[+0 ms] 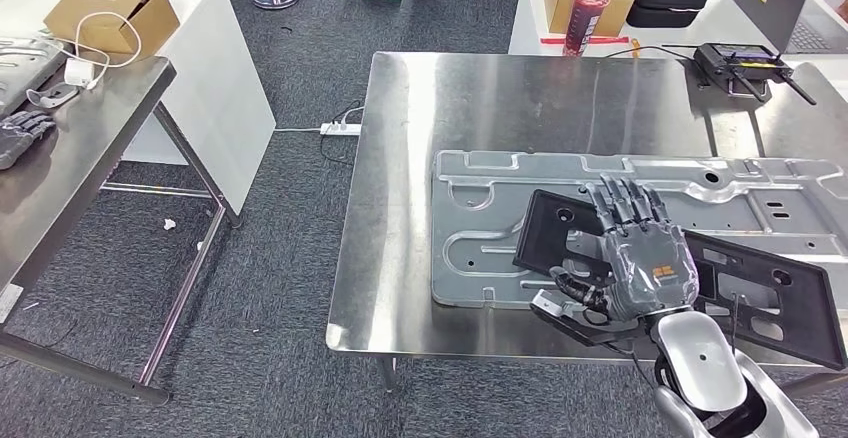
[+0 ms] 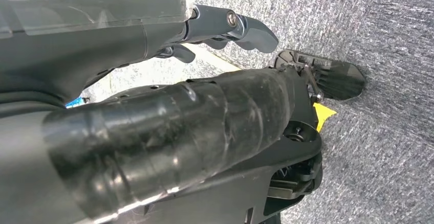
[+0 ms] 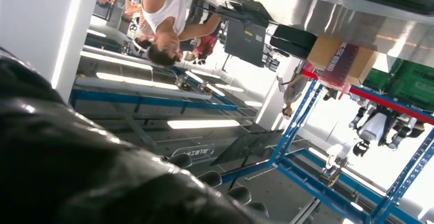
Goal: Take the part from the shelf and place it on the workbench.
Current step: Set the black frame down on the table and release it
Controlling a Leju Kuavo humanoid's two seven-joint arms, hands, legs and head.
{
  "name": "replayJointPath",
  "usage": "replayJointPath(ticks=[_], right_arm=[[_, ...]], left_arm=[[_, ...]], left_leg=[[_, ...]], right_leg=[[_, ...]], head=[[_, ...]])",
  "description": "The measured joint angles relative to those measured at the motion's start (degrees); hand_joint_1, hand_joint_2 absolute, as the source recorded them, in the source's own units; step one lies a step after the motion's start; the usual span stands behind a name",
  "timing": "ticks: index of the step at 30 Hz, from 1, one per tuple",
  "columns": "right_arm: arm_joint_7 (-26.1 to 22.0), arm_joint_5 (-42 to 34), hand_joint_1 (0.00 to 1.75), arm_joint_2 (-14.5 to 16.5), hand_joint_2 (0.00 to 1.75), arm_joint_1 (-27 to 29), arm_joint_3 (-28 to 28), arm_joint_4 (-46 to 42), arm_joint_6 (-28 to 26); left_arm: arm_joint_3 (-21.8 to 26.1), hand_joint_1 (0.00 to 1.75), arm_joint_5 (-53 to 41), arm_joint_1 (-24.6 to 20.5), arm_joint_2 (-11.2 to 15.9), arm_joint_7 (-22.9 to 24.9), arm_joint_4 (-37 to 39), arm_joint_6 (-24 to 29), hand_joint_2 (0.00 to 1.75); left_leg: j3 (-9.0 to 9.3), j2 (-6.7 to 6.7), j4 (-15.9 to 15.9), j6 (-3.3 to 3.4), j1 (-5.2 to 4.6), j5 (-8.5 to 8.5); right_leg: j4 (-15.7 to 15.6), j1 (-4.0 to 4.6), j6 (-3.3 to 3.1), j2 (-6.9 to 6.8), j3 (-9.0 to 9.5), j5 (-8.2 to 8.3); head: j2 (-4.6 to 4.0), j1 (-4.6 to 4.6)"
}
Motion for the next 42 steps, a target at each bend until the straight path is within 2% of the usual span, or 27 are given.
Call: replayJointPath(ticks=[8, 13, 17, 20, 21, 22, 23, 25, 26, 27, 28, 30, 32, 34, 36, 37, 38, 39, 40, 41, 42], right_arm=[[-1.5, -1.2, 0.0, 0.0, 0.0, 0.0, 0.9, -1.7, -1.4], [-3.1, -3.1, 0.0, 0.0, 0.0, -1.4, 5.7, -8.7, -1.7], [-3.6, -5.7, 0.0, -0.1, 0.0, -4.6, 12.0, -13.7, -1.4], [-3.5, -5.1, 0.0, 3.1, 0.0, -8.7, 19.1, -14.0, -2.1], [-2.8, -4.4, 0.0, 4.9, 0.0, -10.1, 21.9, -13.3, -2.6], [-1.9, -3.8, 0.0, 6.4, 0.0, -11.2, 24.7, -12.5, -3.4], [-1.1, -3.5, 0.0, 7.5, 0.0, -12.1, 27.2, -11.7, -4.1], [-0.1, -3.3, 0.0, 8.4, 0.0, -13.5, 30.8, -10.5, -5.3], [0.1, -3.4, 0.0, 8.6, 0.0, -13.9, 32.0, -10.1, -5.6], [0.2, -3.5, 0.0, 8.7, 0.0, -14.3, 33.1, -9.8, -5.8], [0.2, -3.7, 0.0, 8.8, 0.0, -14.7, 33.9, -9.5, -5.9], [0.2, -3.8, 0.0, 9.1, 0.0, -15.5, 35.2, -9.1, -6.0], [0.2, -3.9, 0.0, 9.4, 0.0, -16.2, 36.1, -8.7, -6.1], [0.2, -4.0, 0.0, 9.7, 0.0, -16.6, 36.7, -8.4, -6.3], [0.2, -4.0, 0.0, 9.9, 0.0, -16.8, 37.0, -8.2, -6.4], [0.2, -4.0, 0.0, 10.0, 0.0, -16.9, 37.2, -8.1, -6.4], [0.2, -4.0, 0.0, 10.1, 0.0, -17.0, 37.3, -8.1, -6.4], [0.2, -4.0, 0.0, 10.2, 0.0, -17.1, 37.4, -8.0, -6.4], [0.2, -4.0, 0.0, 10.3, 0.0, -17.1, 37.5, -8.0, -6.4], [0.3, -4.0, 0.0, 10.3, 0.0, -17.1, 37.6, -7.9, -6.4], [0.3, -4.0, 0.0, 10.3, 0.0, -17.1, 37.7, -7.8, -6.4]], left_arm=[[0.0, 0.0, 0.0, 0.0, 0.0, 0.2, 0.0, 0.0, 0.0], [0.0, 0.0, -0.5, 0.0, 0.0, 2.4, 0.0, 0.6, 0.0], [0.0, 0.0, -1.2, -0.1, 0.0, 5.0, 0.0, 1.7, 1.75], [0.0, 0.0, -1.6, -0.2, 0.0, 5.9, 0.0, 2.8, 1.75], [0.0, 0.0, -1.6, -0.3, -0.1, 6.0, 0.0, 3.0, 1.75], [0.0, 0.0, -1.7, -0.4, -0.1, 6.0, 0.0, 3.1, 1.75], [0.0, 0.0, -1.7, -0.5, -0.2, 6.0, 0.0, 3.1, 1.75], [0.0, 0.0, -1.7, -0.5, -0.2, 6.0, 0.0, 3.1, 1.75], [0.0, 0.0, -1.7, -0.5, -0.2, 6.0, 0.0, 3.1, 1.75], [0.0, 0.0, -1.7, -0.4, -0.2, 6.0, 0.0, 3.1, 1.75], [0.0, 0.0, -1.7, -0.4, -0.2, 6.0, 0.0, 3.1, 1.75], [0.0, 0.0, -1.7, -0.4, -0.2, 6.0, 0.0, 3.2, 1.75], [0.0, 0.0, -1.7, -0.4, -0.2, 6.0, 0.0, 3.2, 1.75], [0.0, 0.0, -1.7, -0.4, -0.2, 6.0, 0.0, 3.2, 1.75], [0.0, 0.0, -1.7, -0.3, -0.2, 6.0, 0.0, 3.2, 1.75], [0.0, 0.0, -1.7, -0.2, -0.2, 6.0, 0.0, 3.2, 1.75], [0.0, 0.0, -1.7, -0.2, -0.2, 6.1, 0.0, 3.2, 1.75], [0.0, 0.0, -1.7, -0.2, -0.2, 6.1, 0.0, 3.2, 1.75], [0.0, 0.0, -1.7, -0.2, -0.2, 6.1, 0.0, 3.2, 1.75], [0.0, 0.0, -1.7, -0.2, -0.2, 6.1, 0.0, 3.2, 1.75], [0.0, 0.0, -1.7, -0.2, -0.2, 6.1, 0.0, 3.2, 1.75]], left_leg=[[0.23, 0.0, 0.0, 0.0, -0.01, -0.02], [0.36, 0.02, 0.2, 0.16, -0.13, -0.26], [0.2, 0.04, 0.5, 0.65, -0.25, -0.67], [0.27, 0.11, 0.2, 1.25, -0.24, -0.43], [0.56, 0.21, -0.4, 1.53, -0.09, 0.03], [0.83, 0.31, -1.0, 1.89, 0.05, 0.52], [0.98, 0.37, -1.7, 2.22, 0.15, 1.0], [0.58, 0.28, -1.8, 2.59, -0.01, 1.37], [0.23, 0.19, -1.6, 2.57, -0.11, 1.43], [-0.16, 0.14, -1.4, 2.51, -0.18, 1.48], [-0.55, 0.11, -1.0, 2.43, -0.21, 1.53], [-1.51, 0.05, 0.1, 2.02, -0.16, 1.56], [-2.43, -0.13, 1.2, 1.2, -0.18, 1.58], [-3.09, -0.3, 1.8, 0.14, -0.25, 1.92], [-3.71, -0.34, 2.1, -0.74, -0.09, 2.11], [-4.24, -0.26, 3.0, -1.03, 0.04, 1.14], [-5.09, -0.18, 5.0, -1.23, 0.16, -0.7], [-6.24, -0.06, 8.2, -1.4, 0.23, -3.26], [-7.52, 0.01, 12.0, -1.55, 0.26, -5.89], [-8.44, 0.02, 15.5, -1.62, 0.28, -7.76], [-8.69, 0.02, 17.7, -1.57, 0.26, -8.7]], right_leg=[[0.0, -0.01, 0.0, 0.0, 0.25, 0.0], [-0.1, -0.14, 0.04, 0.02, 0.42, 0.04], [-0.1, -0.25, 0.27, 0.0, 0.65, 0.0], [-0.5, -0.33, 0.9, 0.05, 0.95, 0.26], [-0.3, -0.33, 0.98, 0.13, 0.89, 0.03], [0.8, -0.28, 0.86, 0.25, 0.46, -0.91], [3.0, -0.2, 0.64, 0.41, -0.51, -2.61], [10.4, 0.21, 0.21, 0.77, -3.9, -7.03], [13.8, 0.42, 0.14, 0.93, -5.48, -8.41], [15.5, 0.58, 0.1, 1.02, -6.29, -8.6], [15.2, 0.64, 0.05, 1.06, -6.11, -7.67], [8.9, 0.56, -0.07, 1.06, -2.96, -4.25], [4.2, 0.85, -0.56, 1.3, -0.71, -1.87], [4.2, 1.38, -1.63, 1.57, -1.21, -1.48], [3.9, 1.34, -2.9, 1.49, -2.0, -1.14], [3.9, 1.3, -3.5, 1.4, -2.42, -0.65], [3.8, 1.25, -4.02, 1.3, -2.89, -0.15], [3.8, 1.38, -4.36, 1.2, -3.43, 0.3], [3.8, 1.55, -4.58, 1.13, -4.04, 0.74], [3.8, 1.78, -4.67, 1.06, -4.68, 1.18], [3.9, 2.03, -4.74, 0.98, -5.3, 1.59]], head=[[0.0, 0.02], [0.0, 0.0], [0.0, 0.01], [0.0, 0.02], [0.0, 0.03], [0.0, 0.04], [0.0, 0.08], [0.0, 0.13], [0.0, 0.13], [0.0, 0.13], [0.0, 0.12], [0.0, 0.13], [0.0, 0.12], [0.0, 0.11], [0.0, 0.1], [0.0, 0.08], [0.0, 0.06], [0.0, 0.04], [0.0, 0.02], [0.0, 0.02], [0.0, 0.02]])
